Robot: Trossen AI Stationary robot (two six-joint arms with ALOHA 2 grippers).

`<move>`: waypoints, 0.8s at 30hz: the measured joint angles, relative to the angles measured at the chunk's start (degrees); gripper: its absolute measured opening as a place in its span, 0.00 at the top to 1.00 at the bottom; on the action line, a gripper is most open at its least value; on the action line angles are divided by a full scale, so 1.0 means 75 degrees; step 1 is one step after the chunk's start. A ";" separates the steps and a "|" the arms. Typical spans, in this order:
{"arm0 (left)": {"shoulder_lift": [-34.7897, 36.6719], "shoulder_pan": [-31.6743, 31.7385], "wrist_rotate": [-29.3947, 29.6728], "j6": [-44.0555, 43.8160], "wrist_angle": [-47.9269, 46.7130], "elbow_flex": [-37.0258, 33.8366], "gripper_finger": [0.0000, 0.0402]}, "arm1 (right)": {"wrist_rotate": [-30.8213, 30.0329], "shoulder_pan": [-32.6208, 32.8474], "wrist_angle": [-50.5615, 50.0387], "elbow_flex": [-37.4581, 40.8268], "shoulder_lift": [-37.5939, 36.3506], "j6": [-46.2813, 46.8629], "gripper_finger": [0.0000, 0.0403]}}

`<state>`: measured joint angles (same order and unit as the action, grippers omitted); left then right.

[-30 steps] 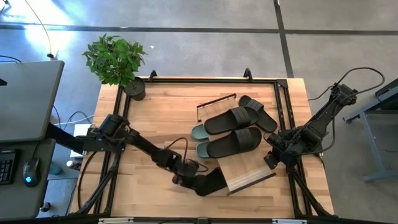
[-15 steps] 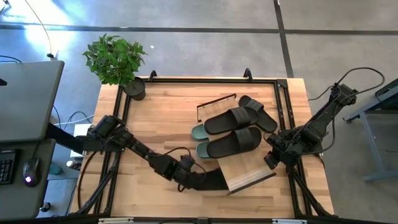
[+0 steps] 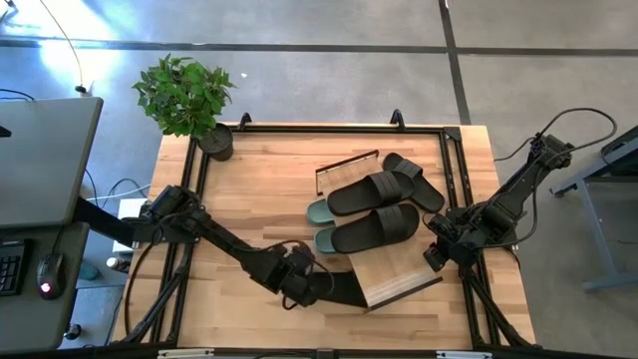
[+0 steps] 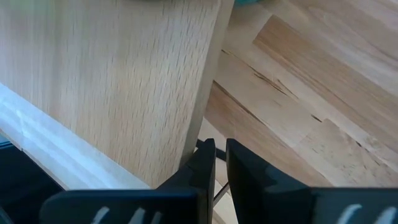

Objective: Pick and place slides into the shelf
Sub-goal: Put the black slides under the shelf

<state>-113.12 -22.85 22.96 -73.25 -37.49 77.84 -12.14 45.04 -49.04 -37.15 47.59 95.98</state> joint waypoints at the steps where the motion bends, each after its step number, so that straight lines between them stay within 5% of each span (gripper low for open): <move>1: 0.0000 -0.0012 0.0109 -0.0112 -0.0264 0.0000 0.56 | 0.0000 0.0000 0.0000 0.0000 0.0000 0.0000 0.92; 9: 0.0000 0.0009 0.0106 -0.0031 -0.1141 -0.0003 0.56 | 0.0032 0.0000 -0.0029 0.0000 0.0000 -0.0003 0.92; 16: -0.0065 -0.0006 -0.0598 0.1456 0.1184 -0.0136 0.56 | 0.0038 0.0000 -0.0064 0.0000 0.0000 -0.0003 0.92; 24: -0.0385 0.0003 -0.0993 0.1589 0.1664 -0.0163 0.56 | 0.0064 0.0002 -0.0064 0.0000 0.0000 0.0000 0.92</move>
<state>-116.01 -22.83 15.52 -61.33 -25.01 76.62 -11.66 45.05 -49.52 -37.15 47.59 95.98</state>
